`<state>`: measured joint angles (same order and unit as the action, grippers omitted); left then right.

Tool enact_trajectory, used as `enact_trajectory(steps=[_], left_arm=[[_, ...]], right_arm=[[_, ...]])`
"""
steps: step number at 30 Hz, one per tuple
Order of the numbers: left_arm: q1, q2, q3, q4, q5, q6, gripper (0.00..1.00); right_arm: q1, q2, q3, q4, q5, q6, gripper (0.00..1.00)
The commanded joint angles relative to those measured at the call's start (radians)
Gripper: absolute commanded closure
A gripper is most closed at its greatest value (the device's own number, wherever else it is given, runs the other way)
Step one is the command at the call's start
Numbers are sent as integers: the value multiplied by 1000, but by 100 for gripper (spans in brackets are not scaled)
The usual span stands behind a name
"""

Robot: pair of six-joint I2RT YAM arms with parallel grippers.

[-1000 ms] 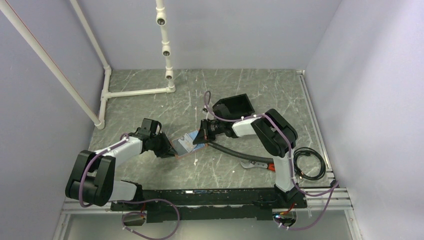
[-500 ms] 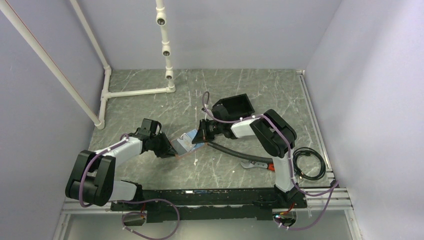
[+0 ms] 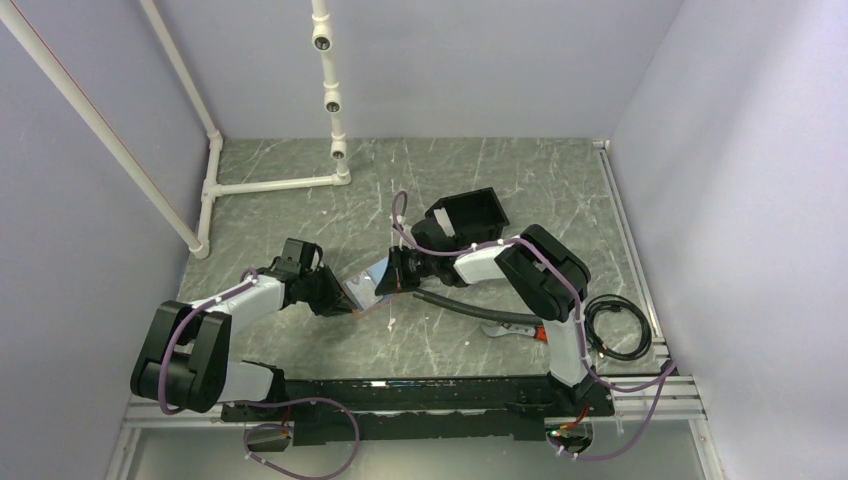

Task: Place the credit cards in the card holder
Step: Insert the credit card into the card holder.

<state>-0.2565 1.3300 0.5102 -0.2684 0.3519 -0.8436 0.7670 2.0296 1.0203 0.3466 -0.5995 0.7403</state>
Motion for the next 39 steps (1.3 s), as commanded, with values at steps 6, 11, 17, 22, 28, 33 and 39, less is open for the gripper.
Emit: enact_trajectory(steps=[6,11,17,22,28,33,39], left_arm=[[-10,5,-27,-11,-31,11,78],[-10,-15,-27,-27,-36,10,78],[-10,-50,-32,-50,-43,14,78],[-10,-41,-31,-20,-24,5,79],[-10,-58,-52,-9,-5,-16,80],[-9,-130,-39,-111,-74,-30,70],[-6,-256,1,-250,-165,-61,49]], right_arm=[[71,-21,63,-123,-12,-125,92],[84,-56,105,-256,37,-198,79],[105,-78,136,-376,107,-322,67],[174,-44,202,-375,109,-344,61],[178,-20,238,-401,83,-354,53],[141,-129,201,-433,0,-364,38],[-32,-292,169,-463,-186,-329,28]])
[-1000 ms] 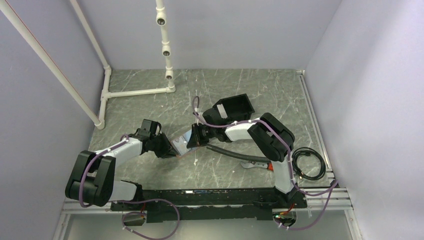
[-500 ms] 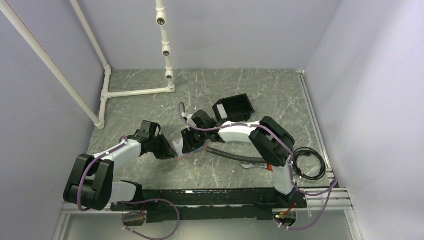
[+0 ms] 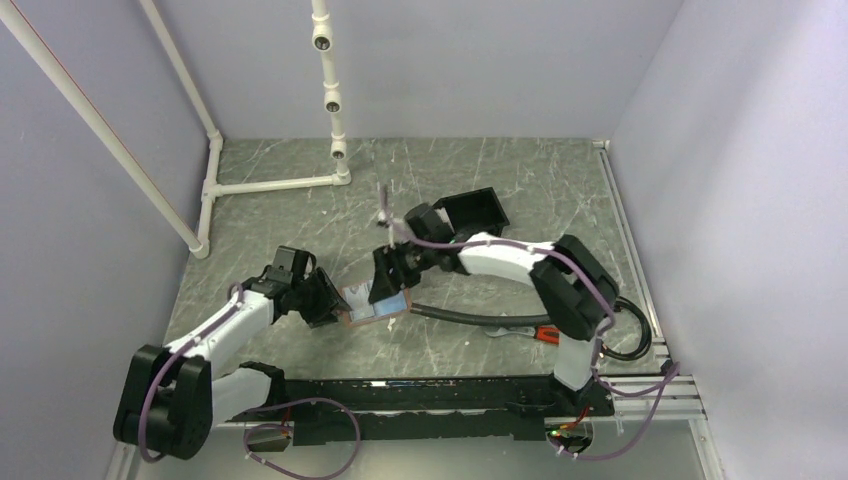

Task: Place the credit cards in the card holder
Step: Insert the credit card into the card holder, then pick up the credit card from the storage box.

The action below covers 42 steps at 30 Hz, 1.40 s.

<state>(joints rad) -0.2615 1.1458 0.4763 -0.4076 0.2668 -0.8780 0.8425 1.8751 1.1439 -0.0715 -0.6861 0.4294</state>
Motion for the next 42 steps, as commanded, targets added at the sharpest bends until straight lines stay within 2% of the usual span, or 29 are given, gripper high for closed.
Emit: enact_trajectory(steps=[1,3,7,10,16,26,31,36,42], left_arm=[[-1,-86,42,-127,-84,-28,46],[-1,-107,54,-152,-81,-32,41],[-1,-135,66,-149,-43,-20,38],[-1,-145,67,-110,-1,7,33],[-2,-145,78,-66,58,18,31],[-2,-151,70,-63,67,25,30],[-2,-137,73,-49,77,28,30],[-2,-127,76,-46,80,31,31],[-2,-128,77,-47,80,33,31]], right_arm=[[-127,-155,75,-111,-55,-57,27],[-166,-164,161,-282,101,-145,25],[-251,-77,348,-549,548,-252,22],[-318,3,408,-585,633,-305,16],[-412,131,474,-583,493,-329,12],[-489,122,392,-436,161,-239,14],[-527,108,364,-387,42,-196,22],[-539,96,362,-368,22,-181,32],[-543,87,363,-363,14,-178,49]])
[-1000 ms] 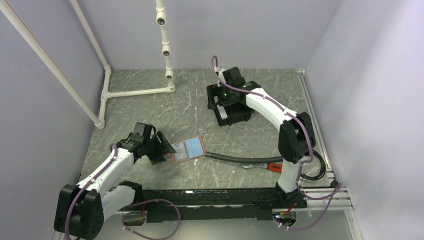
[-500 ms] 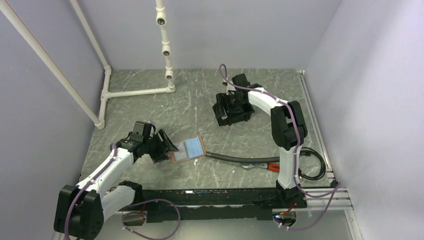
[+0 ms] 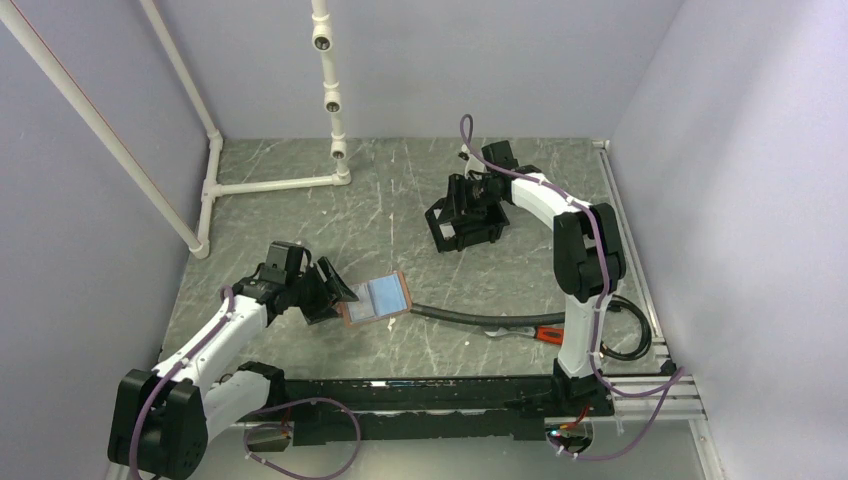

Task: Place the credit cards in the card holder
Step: Pick up the credit card from the storage box.

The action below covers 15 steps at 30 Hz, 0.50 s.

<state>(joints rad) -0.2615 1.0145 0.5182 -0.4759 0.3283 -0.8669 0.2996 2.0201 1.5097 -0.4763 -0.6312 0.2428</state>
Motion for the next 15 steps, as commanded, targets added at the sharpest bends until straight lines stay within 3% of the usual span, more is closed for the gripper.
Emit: enact_trajectory(steps=[1,3,5,8,15], left_arm=[[-2,6,34,24,20,22,31],[-2,8,35,26,21,22,31],[-2,10,36,25,21,22,31],[-2,9,33,26,20,22,31],[-2,19,38,32,24,25,31]], right_arm=[[-1,-58,-6,44,-41,10,52],[-1,-57,-5,43,-38,8,59],[-1,-61,-3,37,-14,4,59],[-1,-78,-6,26,74,-8,42],[1,-74,-10,22,147,-24,26]])
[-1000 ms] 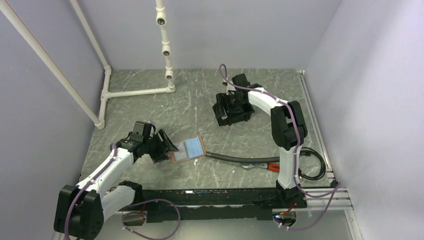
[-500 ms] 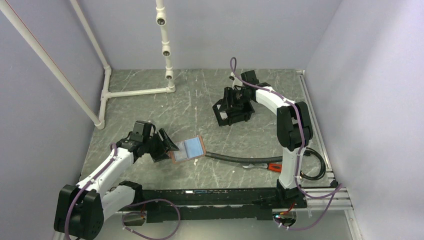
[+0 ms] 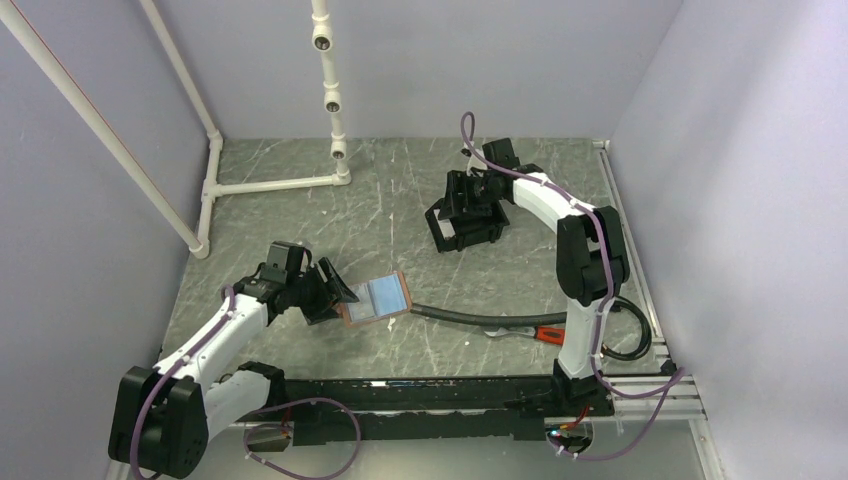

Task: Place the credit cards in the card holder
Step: Pick up the credit card from the storage box.

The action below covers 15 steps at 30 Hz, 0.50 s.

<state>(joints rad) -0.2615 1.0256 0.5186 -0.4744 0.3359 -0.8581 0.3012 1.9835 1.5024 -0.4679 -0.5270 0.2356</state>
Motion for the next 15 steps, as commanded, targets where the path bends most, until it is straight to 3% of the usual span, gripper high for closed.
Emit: enact_trajectory(steps=[1,9,15], left_arm=[[-2,10,40,31,17,16,31],[-2,1,43,20,11,19,30],[-2,-1,50,9,8,28,30]], right_arm=[[1,-27,-2,14,37,-14,25],[10,27,-20,72,-54,11,23],[9,14,-34,118,-167,48,33]])
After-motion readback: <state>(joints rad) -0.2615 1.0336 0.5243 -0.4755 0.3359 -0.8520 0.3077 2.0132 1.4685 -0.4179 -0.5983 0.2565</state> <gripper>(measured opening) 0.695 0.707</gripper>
